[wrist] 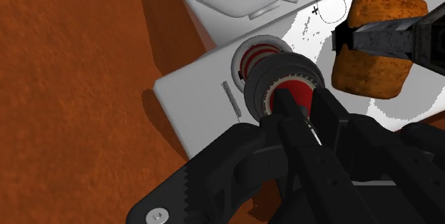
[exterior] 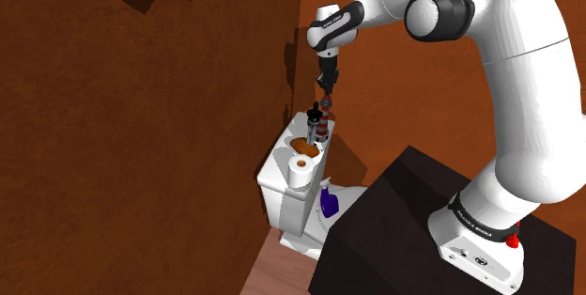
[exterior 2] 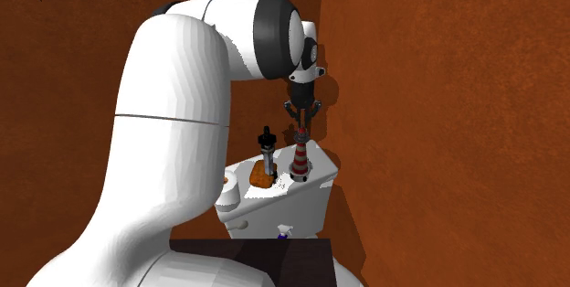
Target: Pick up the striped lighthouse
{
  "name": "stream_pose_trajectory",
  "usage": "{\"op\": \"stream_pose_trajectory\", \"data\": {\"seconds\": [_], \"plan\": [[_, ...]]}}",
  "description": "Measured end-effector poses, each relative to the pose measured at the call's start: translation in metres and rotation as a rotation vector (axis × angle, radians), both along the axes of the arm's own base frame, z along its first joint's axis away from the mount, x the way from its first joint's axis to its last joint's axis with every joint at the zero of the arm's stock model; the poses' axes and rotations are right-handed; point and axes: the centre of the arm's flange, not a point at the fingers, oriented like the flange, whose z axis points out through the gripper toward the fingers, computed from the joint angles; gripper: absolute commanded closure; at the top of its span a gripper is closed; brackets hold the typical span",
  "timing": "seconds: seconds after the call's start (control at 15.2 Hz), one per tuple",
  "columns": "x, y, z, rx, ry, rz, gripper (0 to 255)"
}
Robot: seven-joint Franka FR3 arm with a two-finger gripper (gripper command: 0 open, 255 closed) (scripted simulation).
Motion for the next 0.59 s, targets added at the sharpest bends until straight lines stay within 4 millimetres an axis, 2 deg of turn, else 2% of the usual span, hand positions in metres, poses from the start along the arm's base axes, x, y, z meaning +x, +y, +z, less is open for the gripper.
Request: {"op": "stream_pose_trajectory", "data": {"seconds": [0.33, 0.59], "plan": [[0.000, 0.000, 0.000, 0.000, -0.001, 0.000, 255], [0.000, 0.000, 0.016, 0.000, 0.001, 0.000, 255]]}}
